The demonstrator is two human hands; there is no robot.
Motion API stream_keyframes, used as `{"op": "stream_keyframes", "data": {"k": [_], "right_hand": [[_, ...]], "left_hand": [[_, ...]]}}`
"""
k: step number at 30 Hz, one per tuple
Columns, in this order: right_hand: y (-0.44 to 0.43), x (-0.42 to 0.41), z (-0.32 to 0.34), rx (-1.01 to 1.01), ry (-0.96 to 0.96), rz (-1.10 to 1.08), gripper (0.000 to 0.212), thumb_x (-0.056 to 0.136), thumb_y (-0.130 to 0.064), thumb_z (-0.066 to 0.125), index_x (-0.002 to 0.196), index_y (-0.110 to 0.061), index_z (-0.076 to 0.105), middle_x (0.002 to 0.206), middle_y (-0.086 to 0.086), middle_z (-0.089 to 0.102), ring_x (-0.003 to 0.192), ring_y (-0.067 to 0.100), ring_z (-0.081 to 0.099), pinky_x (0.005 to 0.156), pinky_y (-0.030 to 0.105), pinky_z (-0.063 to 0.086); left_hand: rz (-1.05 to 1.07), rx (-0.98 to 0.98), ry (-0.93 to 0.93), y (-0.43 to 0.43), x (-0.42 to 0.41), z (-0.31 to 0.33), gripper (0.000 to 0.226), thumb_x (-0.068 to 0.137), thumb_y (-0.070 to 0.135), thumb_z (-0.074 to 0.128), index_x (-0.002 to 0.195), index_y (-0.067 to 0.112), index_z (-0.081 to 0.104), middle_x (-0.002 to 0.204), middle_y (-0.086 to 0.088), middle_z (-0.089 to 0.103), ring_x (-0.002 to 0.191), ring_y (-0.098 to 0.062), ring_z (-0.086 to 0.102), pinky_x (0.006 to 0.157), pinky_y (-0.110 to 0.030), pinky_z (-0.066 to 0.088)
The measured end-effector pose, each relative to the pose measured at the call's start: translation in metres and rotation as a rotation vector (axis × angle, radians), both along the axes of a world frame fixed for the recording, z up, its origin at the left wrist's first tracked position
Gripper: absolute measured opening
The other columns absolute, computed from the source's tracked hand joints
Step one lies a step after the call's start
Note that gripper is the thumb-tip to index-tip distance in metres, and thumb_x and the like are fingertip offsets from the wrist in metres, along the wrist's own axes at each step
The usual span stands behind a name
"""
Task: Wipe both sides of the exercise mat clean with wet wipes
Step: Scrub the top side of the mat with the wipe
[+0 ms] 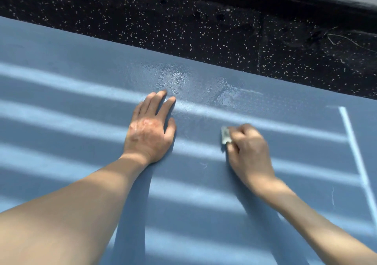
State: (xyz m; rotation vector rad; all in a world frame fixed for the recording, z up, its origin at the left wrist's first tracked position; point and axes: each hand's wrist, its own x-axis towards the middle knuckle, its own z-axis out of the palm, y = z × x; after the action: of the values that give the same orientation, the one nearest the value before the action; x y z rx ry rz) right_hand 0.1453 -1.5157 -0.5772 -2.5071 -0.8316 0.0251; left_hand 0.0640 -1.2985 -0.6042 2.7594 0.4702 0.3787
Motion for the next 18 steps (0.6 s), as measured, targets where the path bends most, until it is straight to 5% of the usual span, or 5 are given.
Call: {"op": "stream_keyframes", "data": {"k": [4,9,14,18], "right_hand": [[-0.013,-0.069,0.01,-0.062,0.132,0.395,0.022,0.088,-0.023,0.045,0.082,-0.011,0.063,0.079,0.006,0.053,0.071,0.028,0.056,0.06,0.033,0.046],[-0.015,-0.011,-0.002,0.004,-0.007,0.068,0.022,0.091,-0.02,0.05,0.081,-0.005,0.064,0.076,0.011,0.052,0.069,0.033,0.054,0.06,0.038,0.043],[-0.023,-0.084,0.009,-0.031,0.201,0.389,0.024,0.09,-0.024,0.044,0.08,-0.012,0.061,0.077,0.005,0.051,0.068,0.028,0.054,0.056,0.035,0.047],[-0.021,-0.025,-0.001,0.062,0.076,0.074,0.021,0.086,-0.019,0.051,0.087,-0.009,0.069,0.08,0.007,0.053,0.071,0.029,0.057,0.065,0.034,0.043]], "left_hand": [[0.004,0.006,0.0,0.0,0.0,-0.001,0.052,0.088,0.03,0.039,0.135,0.013,0.053,0.146,-0.011,0.046,0.136,-0.027,0.033,0.116,-0.039,0.02],[-0.001,0.001,0.002,0.0,-0.001,-0.001,0.052,0.088,0.03,0.037,0.135,0.013,0.053,0.146,-0.01,0.044,0.137,-0.025,0.031,0.117,-0.039,0.02],[-0.003,0.0,0.012,0.001,-0.001,-0.001,0.053,0.087,0.031,0.037,0.135,0.014,0.052,0.147,-0.01,0.044,0.137,-0.025,0.031,0.118,-0.039,0.019],[-0.005,-0.011,0.015,0.001,-0.001,-0.001,0.053,0.087,0.032,0.037,0.135,0.014,0.052,0.148,-0.01,0.043,0.138,-0.024,0.03,0.117,-0.039,0.019]]}}
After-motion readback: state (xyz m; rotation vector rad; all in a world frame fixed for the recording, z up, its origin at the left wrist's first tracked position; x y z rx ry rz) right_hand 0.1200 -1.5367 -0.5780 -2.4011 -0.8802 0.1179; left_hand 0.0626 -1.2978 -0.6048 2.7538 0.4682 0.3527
